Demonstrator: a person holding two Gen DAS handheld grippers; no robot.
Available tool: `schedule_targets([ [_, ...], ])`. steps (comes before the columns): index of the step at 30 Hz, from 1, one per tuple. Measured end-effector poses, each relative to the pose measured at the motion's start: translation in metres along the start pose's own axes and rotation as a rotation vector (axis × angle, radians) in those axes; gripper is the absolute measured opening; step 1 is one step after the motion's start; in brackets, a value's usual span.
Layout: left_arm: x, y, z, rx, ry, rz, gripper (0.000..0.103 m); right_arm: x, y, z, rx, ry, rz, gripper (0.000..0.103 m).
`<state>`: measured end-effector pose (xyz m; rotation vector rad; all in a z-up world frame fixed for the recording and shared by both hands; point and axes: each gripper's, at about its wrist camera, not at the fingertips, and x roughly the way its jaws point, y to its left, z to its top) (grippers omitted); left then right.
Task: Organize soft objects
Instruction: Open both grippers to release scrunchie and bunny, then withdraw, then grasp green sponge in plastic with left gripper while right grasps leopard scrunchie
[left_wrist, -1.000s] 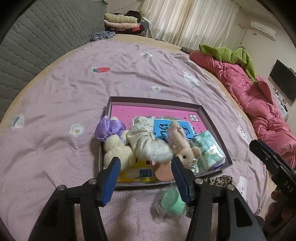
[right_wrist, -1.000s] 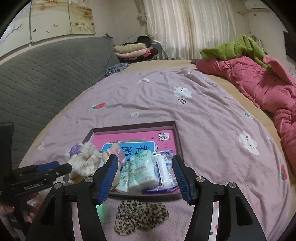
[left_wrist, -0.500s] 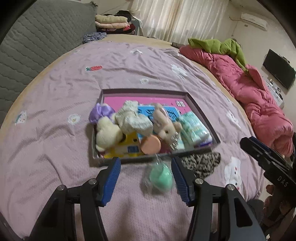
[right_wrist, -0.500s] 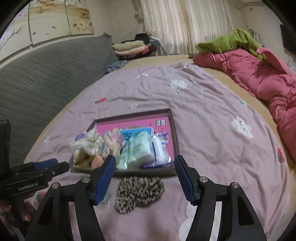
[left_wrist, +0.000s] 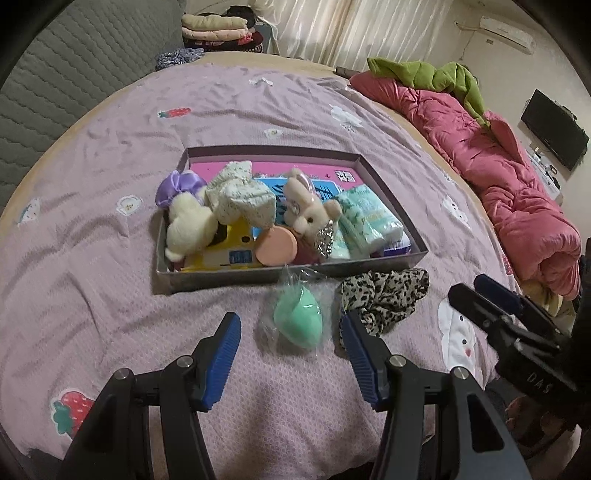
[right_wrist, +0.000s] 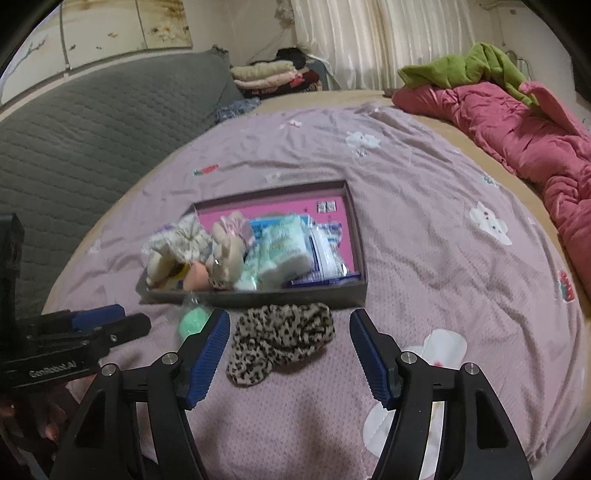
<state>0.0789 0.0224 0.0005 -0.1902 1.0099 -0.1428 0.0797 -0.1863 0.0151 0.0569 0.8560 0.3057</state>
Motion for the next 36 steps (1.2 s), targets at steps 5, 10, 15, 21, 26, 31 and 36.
schedule_targets([
  [5,0.014,0.002,-0.004,-0.004,0.035,-0.002,0.057,0.017,-0.002,-0.009,0.005,0.042,0.015,0.074],
  [10,0.033,0.007,-0.008,-0.029,0.076,-0.027,0.057,0.037,-0.003,-0.015,0.003,0.074,0.025,0.074],
  [15,0.050,0.009,-0.008,-0.037,0.107,-0.041,0.057,0.061,-0.013,-0.017,0.053,0.115,0.028,0.074],
  [21,0.070,0.013,-0.009,-0.057,0.143,-0.048,0.057,0.083,-0.022,-0.014,0.103,0.138,0.045,0.074],
  [26,0.080,0.015,-0.005,-0.066,0.145,-0.073,0.057,0.097,-0.025,-0.007,0.136,0.145,0.051,0.073],
  [31,0.089,0.018,-0.001,-0.087,0.142,-0.102,0.057,0.099,-0.008,-0.003,0.036,0.125,0.041,0.033],
  [36,0.094,0.018,0.002,-0.099,0.129,-0.142,0.042,0.098,-0.004,-0.005,0.013,0.119,0.023,0.023],
])
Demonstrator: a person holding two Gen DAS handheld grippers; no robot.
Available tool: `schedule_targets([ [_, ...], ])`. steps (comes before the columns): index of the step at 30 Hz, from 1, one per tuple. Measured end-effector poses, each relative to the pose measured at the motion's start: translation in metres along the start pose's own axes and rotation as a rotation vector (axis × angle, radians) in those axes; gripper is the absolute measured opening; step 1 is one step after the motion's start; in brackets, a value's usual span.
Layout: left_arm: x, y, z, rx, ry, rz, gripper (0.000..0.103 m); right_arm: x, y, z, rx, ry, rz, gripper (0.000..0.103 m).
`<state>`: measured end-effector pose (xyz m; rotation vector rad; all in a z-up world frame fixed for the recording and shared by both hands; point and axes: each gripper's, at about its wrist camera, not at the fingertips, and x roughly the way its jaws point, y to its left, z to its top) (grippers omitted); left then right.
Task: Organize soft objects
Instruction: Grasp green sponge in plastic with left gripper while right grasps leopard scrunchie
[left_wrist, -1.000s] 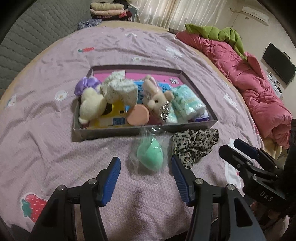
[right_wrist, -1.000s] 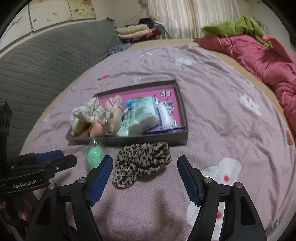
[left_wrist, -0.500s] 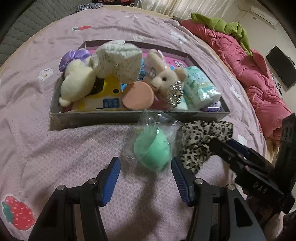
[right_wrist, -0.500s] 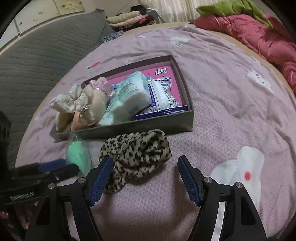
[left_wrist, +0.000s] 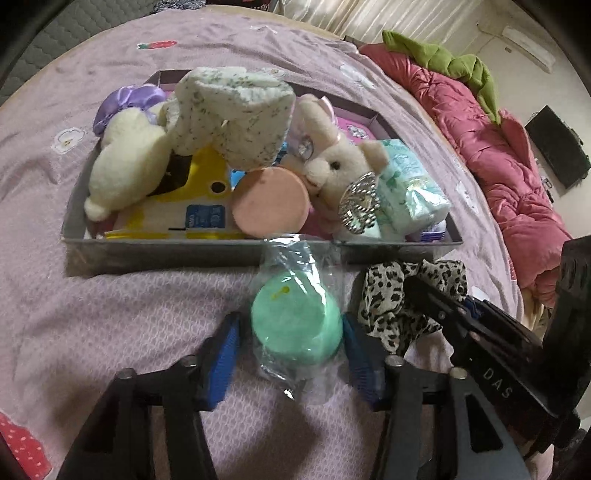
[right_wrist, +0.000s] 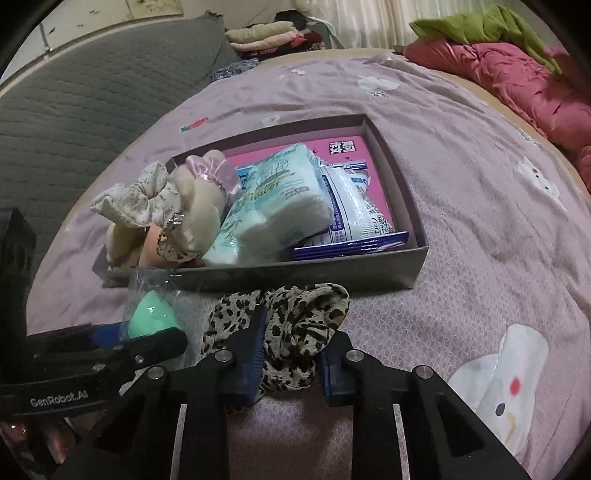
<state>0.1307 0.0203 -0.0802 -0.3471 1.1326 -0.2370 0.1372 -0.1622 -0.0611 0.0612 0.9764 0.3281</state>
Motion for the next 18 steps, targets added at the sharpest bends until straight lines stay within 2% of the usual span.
schedule_targets([
  [4,0.002,-0.002,0.002,-0.008,-0.009,-0.032,0.041,-0.007,-0.002,0.000,0.000,-0.018,0.011,0.017],
  [8,-0.003,-0.003,0.002,-0.014,-0.018,-0.056,0.040,-0.015,-0.005,0.001,0.007,-0.028,0.016,0.016],
  [13,-0.025,-0.013,0.005,0.004,-0.063,-0.077,0.040,-0.035,-0.005,0.003,0.007,-0.068,0.025,0.015],
  [18,-0.049,-0.024,0.013,0.034,-0.120,-0.064,0.040,-0.062,0.001,0.013,-0.002,-0.139,0.040,0.015],
])
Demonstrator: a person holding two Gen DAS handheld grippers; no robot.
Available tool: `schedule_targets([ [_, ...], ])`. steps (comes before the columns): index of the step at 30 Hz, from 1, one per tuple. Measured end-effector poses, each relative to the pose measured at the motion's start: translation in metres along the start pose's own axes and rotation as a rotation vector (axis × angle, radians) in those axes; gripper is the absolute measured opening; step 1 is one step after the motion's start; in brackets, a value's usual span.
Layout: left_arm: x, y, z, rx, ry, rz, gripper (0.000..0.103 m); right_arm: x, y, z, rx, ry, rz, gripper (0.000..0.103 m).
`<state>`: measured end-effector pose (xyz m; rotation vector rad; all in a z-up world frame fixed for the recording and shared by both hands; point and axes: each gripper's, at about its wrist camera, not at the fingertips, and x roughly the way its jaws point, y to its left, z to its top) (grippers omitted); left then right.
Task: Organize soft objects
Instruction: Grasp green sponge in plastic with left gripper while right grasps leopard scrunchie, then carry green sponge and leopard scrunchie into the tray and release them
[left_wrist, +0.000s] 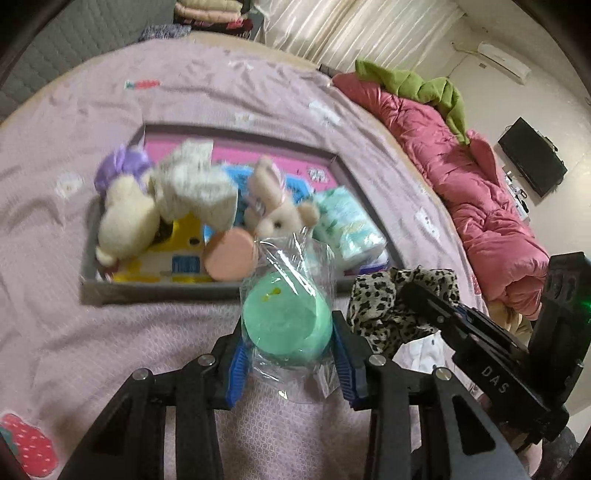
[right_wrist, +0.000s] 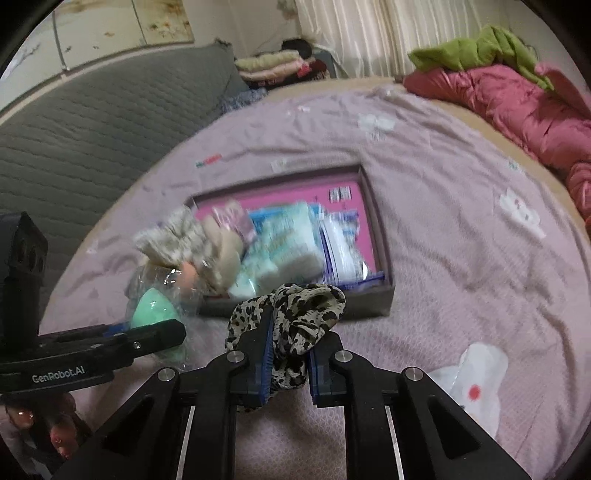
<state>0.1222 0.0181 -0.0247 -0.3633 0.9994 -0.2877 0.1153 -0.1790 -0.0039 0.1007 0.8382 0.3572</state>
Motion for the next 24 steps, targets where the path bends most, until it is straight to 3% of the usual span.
schedule_targets([
  [15,-0.034,-0.012,0.049,0.023,-0.107,0.022,0.040,-0.036,0.011,0.050,-0.005,-0.151,0.006,0.015],
  [24,-0.028,-0.005,0.072,0.003,-0.114,0.062,0.041,-0.035,0.015,0.078,-0.011,-0.205,-0.009,0.015],
])
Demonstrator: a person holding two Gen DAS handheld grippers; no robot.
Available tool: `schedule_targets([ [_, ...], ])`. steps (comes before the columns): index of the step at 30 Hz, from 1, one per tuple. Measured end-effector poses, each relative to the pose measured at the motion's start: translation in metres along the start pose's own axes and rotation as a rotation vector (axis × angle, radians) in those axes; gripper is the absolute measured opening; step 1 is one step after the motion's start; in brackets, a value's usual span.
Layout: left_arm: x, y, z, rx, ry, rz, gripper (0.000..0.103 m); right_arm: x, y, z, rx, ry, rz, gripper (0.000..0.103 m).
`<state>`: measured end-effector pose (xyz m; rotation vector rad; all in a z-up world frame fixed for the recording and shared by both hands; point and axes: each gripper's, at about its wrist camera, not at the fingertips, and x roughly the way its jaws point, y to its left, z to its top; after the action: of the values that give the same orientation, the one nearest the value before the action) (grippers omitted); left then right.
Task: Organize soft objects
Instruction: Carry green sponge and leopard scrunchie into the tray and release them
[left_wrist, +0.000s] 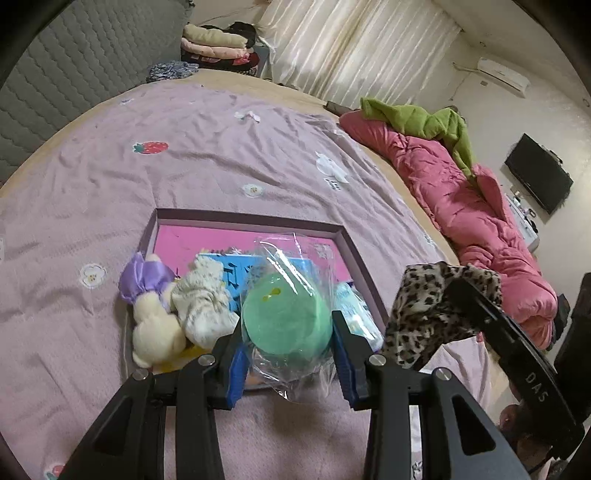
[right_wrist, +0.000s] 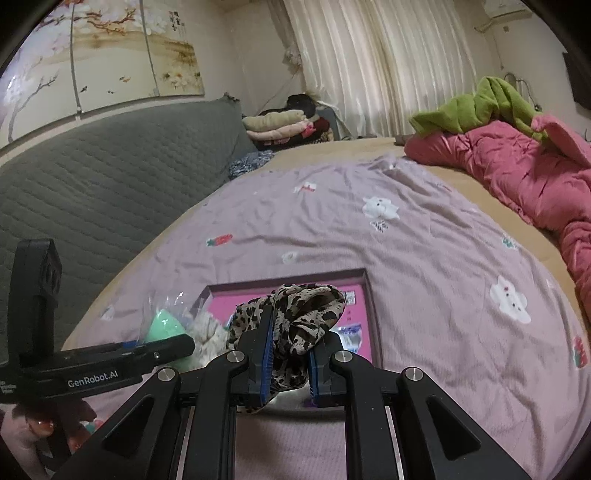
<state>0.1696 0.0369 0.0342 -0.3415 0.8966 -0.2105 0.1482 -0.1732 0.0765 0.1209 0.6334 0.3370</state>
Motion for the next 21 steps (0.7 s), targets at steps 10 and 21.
schedule_targets([
  [10,0.032,0.009,0.006,0.004,0.058,0.050,0.041,0.034,0.002,0.004,0.007,0.028,0.012,0.015],
  [21,0.059,0.018,-0.005,0.002,0.122,0.062,0.041,0.074,0.000,-0.019,0.001,0.125,0.023,0.016],
])
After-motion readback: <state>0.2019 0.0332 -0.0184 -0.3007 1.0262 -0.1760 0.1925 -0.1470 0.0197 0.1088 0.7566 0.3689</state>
